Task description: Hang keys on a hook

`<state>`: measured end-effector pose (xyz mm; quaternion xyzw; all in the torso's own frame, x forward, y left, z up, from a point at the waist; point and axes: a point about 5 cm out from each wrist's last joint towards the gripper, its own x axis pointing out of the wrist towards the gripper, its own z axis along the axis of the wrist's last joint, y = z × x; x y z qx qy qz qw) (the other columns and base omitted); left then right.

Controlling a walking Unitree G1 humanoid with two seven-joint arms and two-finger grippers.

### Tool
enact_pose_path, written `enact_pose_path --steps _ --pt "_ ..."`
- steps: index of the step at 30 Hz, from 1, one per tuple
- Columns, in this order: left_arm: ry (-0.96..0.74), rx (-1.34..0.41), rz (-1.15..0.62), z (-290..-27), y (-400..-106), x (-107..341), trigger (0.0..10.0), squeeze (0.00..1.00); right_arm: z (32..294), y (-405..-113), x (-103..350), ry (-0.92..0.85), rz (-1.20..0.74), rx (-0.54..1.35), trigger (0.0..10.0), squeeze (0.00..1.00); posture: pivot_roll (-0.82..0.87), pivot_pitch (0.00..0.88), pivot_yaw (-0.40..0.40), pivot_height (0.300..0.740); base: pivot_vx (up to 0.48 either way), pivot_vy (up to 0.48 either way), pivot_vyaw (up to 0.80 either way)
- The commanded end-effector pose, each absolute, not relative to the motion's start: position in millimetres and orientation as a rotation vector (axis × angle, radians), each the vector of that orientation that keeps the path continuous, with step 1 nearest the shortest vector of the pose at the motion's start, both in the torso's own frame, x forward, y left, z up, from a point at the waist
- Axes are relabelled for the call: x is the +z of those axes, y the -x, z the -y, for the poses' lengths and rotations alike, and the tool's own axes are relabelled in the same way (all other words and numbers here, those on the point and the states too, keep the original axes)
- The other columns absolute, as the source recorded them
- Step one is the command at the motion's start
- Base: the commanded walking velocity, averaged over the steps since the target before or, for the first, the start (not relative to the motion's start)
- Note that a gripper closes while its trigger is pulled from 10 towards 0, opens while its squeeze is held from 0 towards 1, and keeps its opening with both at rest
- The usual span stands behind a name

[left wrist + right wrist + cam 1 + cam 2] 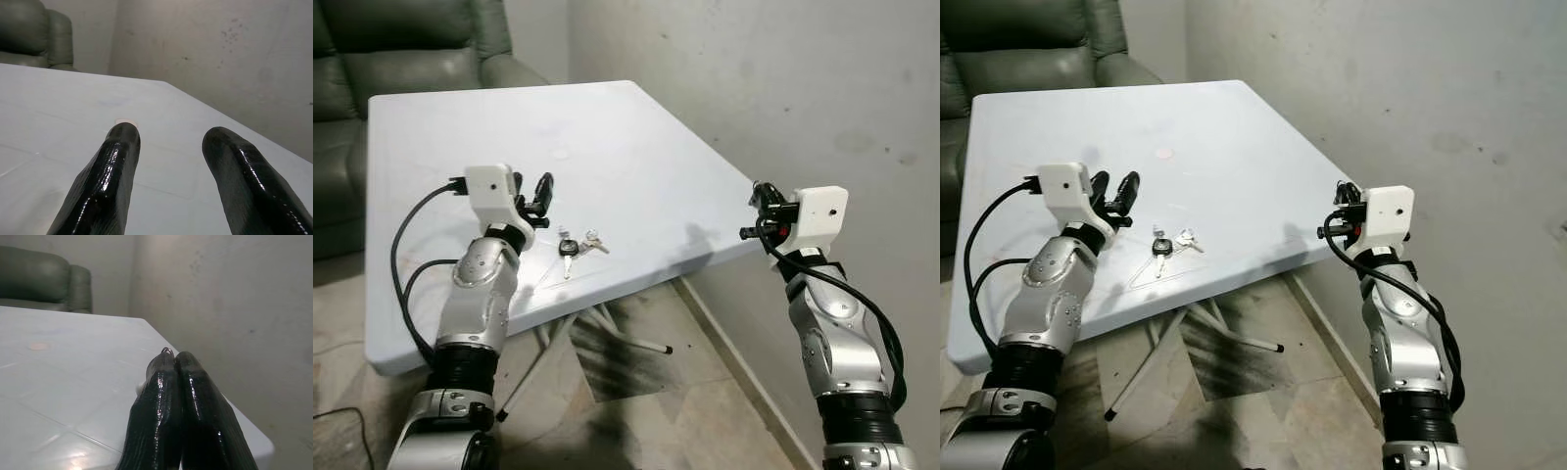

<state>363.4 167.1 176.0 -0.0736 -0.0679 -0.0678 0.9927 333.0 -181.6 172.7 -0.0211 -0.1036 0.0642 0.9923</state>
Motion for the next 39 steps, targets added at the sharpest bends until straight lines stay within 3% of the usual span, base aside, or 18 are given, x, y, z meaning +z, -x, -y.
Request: enact_pose_path --steps 1,39 --pt "0.139 -0.159 0.139 -162.0 -364.6 177.3 10.0 0.00 185.8 -330.7 178.1 0.055 0.226 0.114 10.0 0.00 -0.14 0.000 -0.049 0.724 0.000 0.000 -0.73" --pt "0.117 -0.142 0.138 -162.4 -364.8 177.0 10.0 0.00 189.7 -329.6 176.9 0.050 0.211 0.091 10.0 0.00 -0.13 0.000 -0.057 0.724 0.046 0.000 -0.73"
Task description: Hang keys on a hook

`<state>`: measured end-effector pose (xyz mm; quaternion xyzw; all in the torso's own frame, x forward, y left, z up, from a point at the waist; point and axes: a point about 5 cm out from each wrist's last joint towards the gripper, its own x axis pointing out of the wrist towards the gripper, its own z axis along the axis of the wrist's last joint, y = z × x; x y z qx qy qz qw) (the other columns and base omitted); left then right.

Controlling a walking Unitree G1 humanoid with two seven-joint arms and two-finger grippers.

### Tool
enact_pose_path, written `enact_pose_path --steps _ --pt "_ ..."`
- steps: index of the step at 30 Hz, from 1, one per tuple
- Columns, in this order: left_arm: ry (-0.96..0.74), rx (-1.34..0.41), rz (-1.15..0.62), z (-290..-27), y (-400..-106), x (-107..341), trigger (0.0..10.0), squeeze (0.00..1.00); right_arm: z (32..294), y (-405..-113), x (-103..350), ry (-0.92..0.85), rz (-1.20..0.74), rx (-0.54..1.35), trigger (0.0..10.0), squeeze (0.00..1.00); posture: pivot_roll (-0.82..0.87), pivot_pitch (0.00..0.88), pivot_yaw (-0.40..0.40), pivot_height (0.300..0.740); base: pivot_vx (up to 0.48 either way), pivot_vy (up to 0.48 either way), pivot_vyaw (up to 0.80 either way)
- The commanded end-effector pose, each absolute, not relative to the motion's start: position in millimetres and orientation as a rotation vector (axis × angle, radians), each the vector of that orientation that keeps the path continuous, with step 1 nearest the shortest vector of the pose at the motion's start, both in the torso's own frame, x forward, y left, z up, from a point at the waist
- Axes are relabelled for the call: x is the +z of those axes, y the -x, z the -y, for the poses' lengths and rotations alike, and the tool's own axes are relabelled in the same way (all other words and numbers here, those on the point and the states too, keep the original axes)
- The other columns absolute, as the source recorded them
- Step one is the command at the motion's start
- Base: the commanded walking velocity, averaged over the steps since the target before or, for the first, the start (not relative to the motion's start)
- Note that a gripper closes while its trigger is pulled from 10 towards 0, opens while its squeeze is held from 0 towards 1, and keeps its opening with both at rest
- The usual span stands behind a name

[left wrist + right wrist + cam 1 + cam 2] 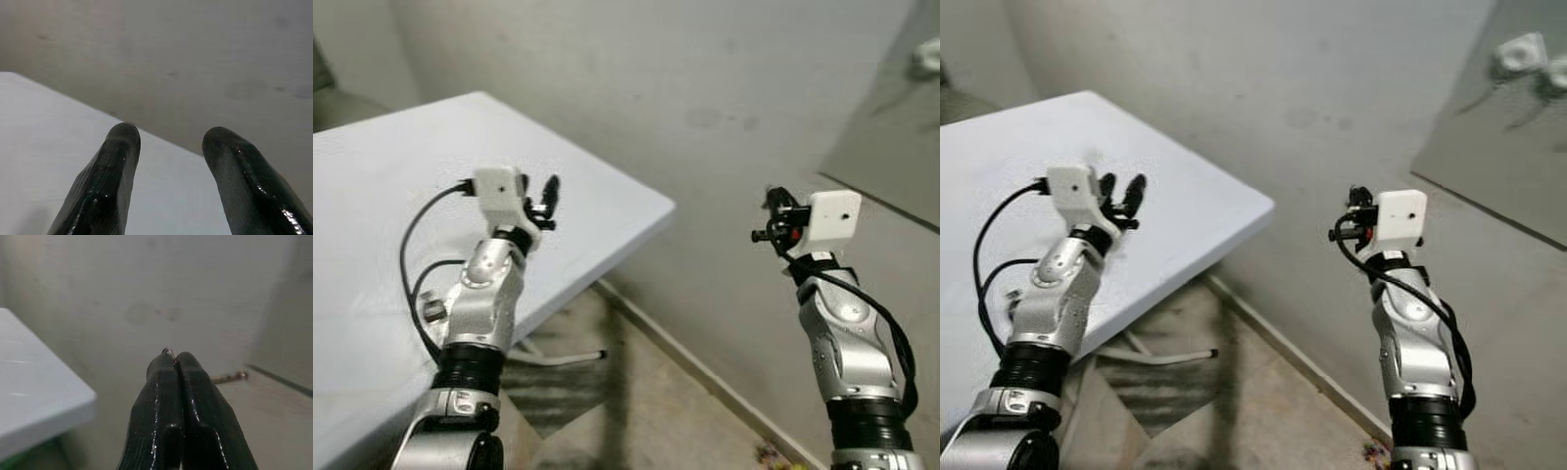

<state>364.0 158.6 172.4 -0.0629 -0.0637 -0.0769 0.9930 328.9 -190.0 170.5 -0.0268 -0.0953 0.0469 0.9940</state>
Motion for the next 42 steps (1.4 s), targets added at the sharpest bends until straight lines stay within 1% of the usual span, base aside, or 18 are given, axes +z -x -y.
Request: enact_pose_path --steps 1,11,15,36,42 --pt "0.119 -0.141 0.134 -162.9 -365.0 176.7 10.0 0.00 190.0 -329.7 177.3 0.050 0.211 0.090 10.0 0.00 -0.13 0.000 -0.058 0.724 0.000 0.000 -0.73" --pt "0.140 -0.156 0.128 -162.8 -364.4 176.6 10.0 0.00 191.2 -330.4 177.8 0.050 0.205 0.087 10.0 0.00 -0.13 0.000 -0.064 0.724 0.000 0.000 -0.73" --pt "0.149 -0.161 0.129 -162.8 -363.9 176.6 10.0 0.00 190.7 -329.4 178.1 0.048 0.211 0.094 10.0 0.00 -0.13 0.000 -0.066 0.724 0.122 0.000 0.00" --pt "0.166 -0.164 0.128 -161.2 -364.9 178.2 10.0 0.00 190.0 -327.6 179.9 0.036 0.210 0.119 10.0 0.00 -0.14 0.000 -0.064 0.724 0.272 0.000 0.00" --pt "0.141 -0.160 0.158 -158.2 -364.1 181.6 10.0 0.00 186.5 -328.1 179.2 0.031 0.201 0.139 10.0 0.00 -0.14 0.000 -0.065 0.724 0.044 0.000 -0.67"
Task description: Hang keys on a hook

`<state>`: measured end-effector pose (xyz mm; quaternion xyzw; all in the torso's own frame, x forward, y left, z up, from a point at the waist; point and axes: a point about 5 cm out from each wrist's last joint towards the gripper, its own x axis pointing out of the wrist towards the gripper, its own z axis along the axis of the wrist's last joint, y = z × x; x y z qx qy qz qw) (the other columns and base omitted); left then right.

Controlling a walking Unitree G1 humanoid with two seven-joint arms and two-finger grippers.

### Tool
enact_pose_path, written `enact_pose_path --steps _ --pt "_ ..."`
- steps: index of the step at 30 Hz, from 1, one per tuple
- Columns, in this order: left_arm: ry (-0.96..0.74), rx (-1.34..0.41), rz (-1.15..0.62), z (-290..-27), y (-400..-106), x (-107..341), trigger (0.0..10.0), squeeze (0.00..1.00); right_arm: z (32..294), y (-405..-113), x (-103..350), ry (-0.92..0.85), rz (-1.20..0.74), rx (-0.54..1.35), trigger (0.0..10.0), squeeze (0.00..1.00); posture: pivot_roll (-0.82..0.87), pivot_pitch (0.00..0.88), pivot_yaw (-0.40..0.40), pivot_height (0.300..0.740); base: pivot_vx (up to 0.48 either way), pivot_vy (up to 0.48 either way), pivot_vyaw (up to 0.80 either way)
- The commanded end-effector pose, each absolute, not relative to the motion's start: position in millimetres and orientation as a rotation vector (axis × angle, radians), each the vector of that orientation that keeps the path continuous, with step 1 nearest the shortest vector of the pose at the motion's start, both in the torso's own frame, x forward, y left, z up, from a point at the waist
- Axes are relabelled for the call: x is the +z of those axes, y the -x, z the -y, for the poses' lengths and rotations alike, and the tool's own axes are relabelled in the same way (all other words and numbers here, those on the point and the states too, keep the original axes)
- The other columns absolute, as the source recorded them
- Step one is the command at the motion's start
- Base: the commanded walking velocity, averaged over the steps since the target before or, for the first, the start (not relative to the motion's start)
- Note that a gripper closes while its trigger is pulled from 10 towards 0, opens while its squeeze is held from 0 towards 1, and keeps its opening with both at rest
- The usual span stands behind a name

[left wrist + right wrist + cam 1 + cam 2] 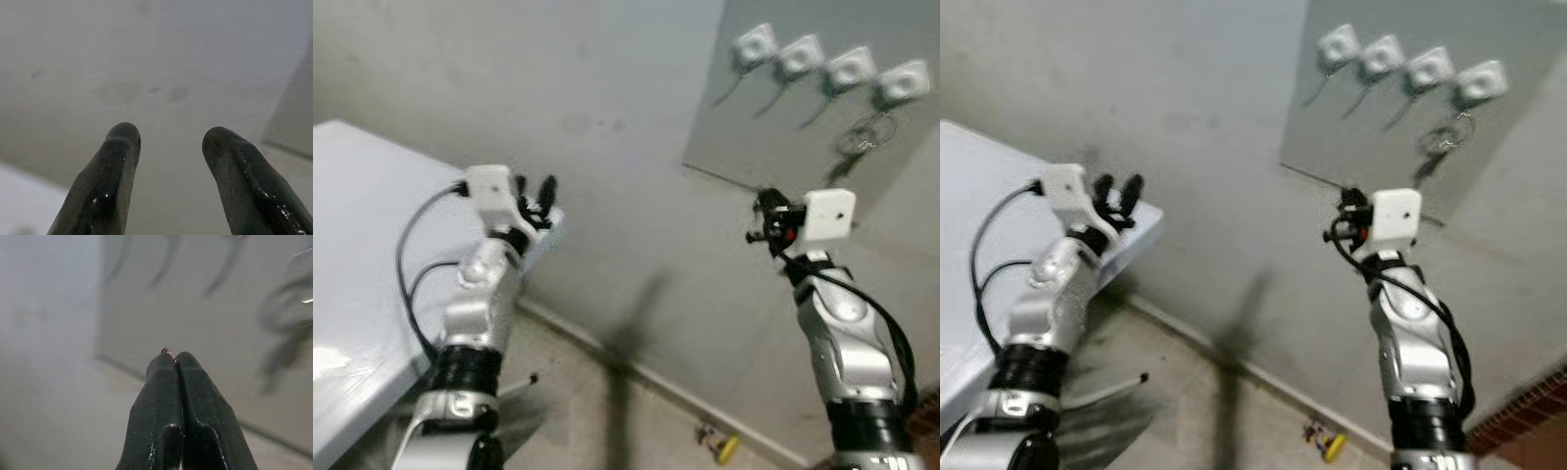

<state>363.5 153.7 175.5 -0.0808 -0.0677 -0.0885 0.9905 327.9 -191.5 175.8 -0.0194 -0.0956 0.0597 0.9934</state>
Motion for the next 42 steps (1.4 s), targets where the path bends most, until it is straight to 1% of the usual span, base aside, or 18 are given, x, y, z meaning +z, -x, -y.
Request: enact_pose_path --steps 1,4,6,7,8,12,15,19,24,29,42 --pt "0.141 -0.160 0.158 -158 -364 182 10.0 0.00 186 -328 179 0.031 0.201 0.139 10.0 0.00 -0.14 0.000 -0.065 0.724 0.000 0.000 -0.71" --pt "0.147 -0.183 0.161 -155 -364 183 10.0 0.00 186 -328 180 0.032 0.204 0.140 10.0 0.00 -0.14 0.000 -0.064 0.724 0.000 0.000 -0.70" --pt "0.107 -0.240 0.175 -145 -361 185 10.0 0.00 186 -328 179 0.038 0.201 0.142 10.0 0.00 -0.13 0.000 -0.066 0.724 0.000 0.000 -0.70" --pt "0.107 -0.240 0.175 -145 -361 185 10.0 0.00 186 -328 179 0.038 0.201 0.142 10.0 0.00 -0.13 0.000 -0.066 0.724 0.000 0.000 -0.70" --pt "0.079 -0.280 0.188 -137 -359 187 10.0 0.00 186 -328 179 0.040 0.199 0.144 10.0 0.00 -0.13 0.000 -0.068 0.724 0.000 0.000 -0.69" --pt "0.097 -0.312 0.197 -131 -358 190 10.0 0.00 186 -329 179 0.040 0.197 0.143 10.0 0.00 -0.13 0.000 -0.068 0.724 0.000 0.000 -0.70" --pt "0.112 -0.301 0.186 -130 -358 188 10.0 0.00 186 -328 179 0.033 0.205 0.139 10.0 0.00 -0.13 0.000 -0.067 0.724 0.000 0.000 -0.62" --pt "0.155 -0.294 0.172 -130 -356 186 10.0 0.00 184 -327 180 0.037 0.215 0.148 10.0 0.00 -0.13 0.000 -0.065 0.724 0.000 0.000 0.00" --pt "0.151 -0.273 0.134 -133 -358 182 10.0 0.00 181 -326 179 0.034 0.215 0.168 10.0 0.00 -0.13 0.000 -0.067 0.724 0.000 0.000 0.00" --pt "0.165 -0.262 0.132 -137 -359 183 10.0 0.00 180 -327 180 0.033 0.219 0.177 10.0 0.00 -0.13 0.000 -0.067 0.724 0.000 0.000 0.00" --pt "0.166 -0.262 0.137 -138 -359 185 10.0 0.00 179 -326 179 0.038 0.218 0.186 10.0 0.00 -0.13 0.000 -0.067 0.724 0.259 0.000 0.00"
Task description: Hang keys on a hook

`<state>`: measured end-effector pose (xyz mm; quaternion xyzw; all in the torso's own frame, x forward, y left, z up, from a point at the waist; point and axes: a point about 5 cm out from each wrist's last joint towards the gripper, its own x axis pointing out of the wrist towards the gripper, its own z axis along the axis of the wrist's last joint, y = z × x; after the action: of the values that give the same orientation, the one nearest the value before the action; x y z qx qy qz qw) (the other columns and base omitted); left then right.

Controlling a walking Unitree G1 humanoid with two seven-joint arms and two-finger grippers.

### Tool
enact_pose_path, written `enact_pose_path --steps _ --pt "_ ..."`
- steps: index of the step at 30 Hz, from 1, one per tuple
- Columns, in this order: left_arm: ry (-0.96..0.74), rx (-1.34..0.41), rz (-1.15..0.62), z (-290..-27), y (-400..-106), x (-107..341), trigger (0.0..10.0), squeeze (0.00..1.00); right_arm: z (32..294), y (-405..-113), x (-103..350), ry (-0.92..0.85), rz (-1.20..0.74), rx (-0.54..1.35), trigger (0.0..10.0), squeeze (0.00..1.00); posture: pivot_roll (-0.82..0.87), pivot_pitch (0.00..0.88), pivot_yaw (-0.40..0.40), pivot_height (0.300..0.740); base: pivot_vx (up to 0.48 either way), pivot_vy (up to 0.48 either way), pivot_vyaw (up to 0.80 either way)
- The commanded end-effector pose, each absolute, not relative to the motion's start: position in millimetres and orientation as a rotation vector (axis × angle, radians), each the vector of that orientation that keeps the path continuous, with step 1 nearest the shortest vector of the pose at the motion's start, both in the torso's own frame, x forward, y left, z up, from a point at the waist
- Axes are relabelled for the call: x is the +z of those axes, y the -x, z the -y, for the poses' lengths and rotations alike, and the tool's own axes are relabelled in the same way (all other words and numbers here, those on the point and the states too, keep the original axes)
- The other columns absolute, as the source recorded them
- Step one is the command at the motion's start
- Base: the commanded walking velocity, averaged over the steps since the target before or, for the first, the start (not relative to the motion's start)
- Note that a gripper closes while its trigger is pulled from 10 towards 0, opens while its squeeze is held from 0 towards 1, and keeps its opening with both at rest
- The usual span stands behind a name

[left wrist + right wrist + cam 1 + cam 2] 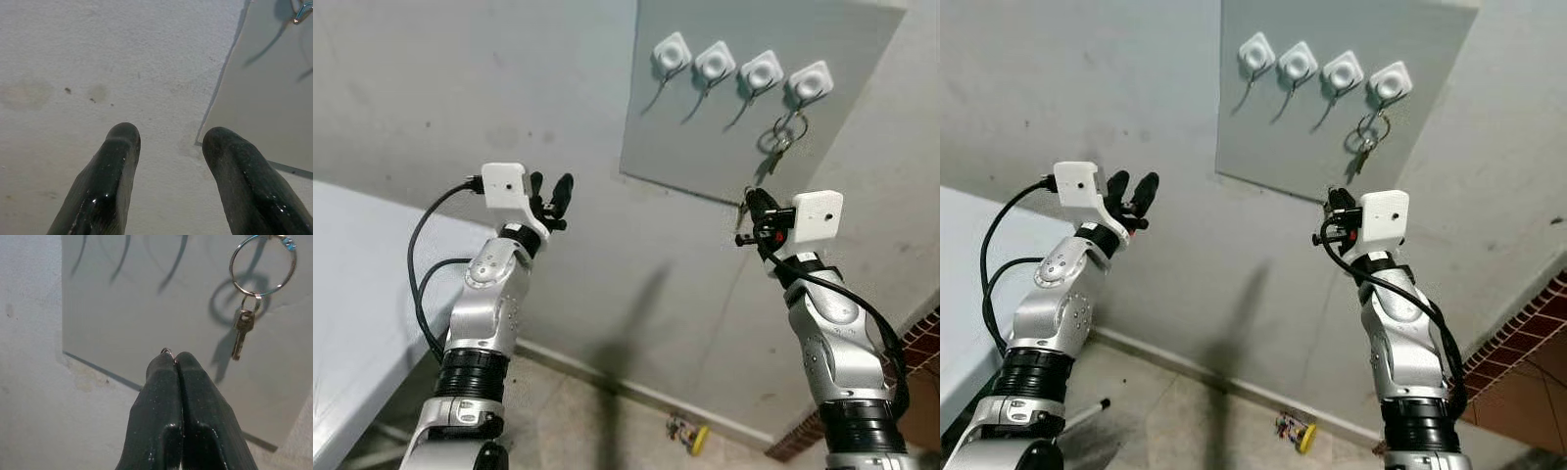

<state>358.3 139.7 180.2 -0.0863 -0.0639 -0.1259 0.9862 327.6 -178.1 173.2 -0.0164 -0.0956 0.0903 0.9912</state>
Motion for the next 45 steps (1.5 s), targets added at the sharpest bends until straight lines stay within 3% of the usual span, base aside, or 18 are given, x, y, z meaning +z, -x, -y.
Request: enact_pose_path --steps 1,14,45 --pt "0.166 -0.261 0.137 -137.9 -358.8 184.9 10.0 0.00 179.2 -326.0 179.2 0.039 0.218 0.186 10.0 0.00 -0.13 0.000 -0.067 0.724 0.266 0.000 0.00" --pt "0.156 -0.262 0.145 -138.0 -358.5 185.6 10.0 0.00 178.6 -326.0 179.5 0.034 0.221 0.194 10.0 0.00 -0.13 0.000 -0.070 0.724 0.081 0.000 0.00" --pt "0.152 -0.257 0.151 -137.9 -359.2 186.4 10.0 0.00 179.2 -327.2 180.9 0.039 0.222 0.197 10.0 0.00 -0.13 0.000 -0.075 0.724 0.266 0.000 0.00"
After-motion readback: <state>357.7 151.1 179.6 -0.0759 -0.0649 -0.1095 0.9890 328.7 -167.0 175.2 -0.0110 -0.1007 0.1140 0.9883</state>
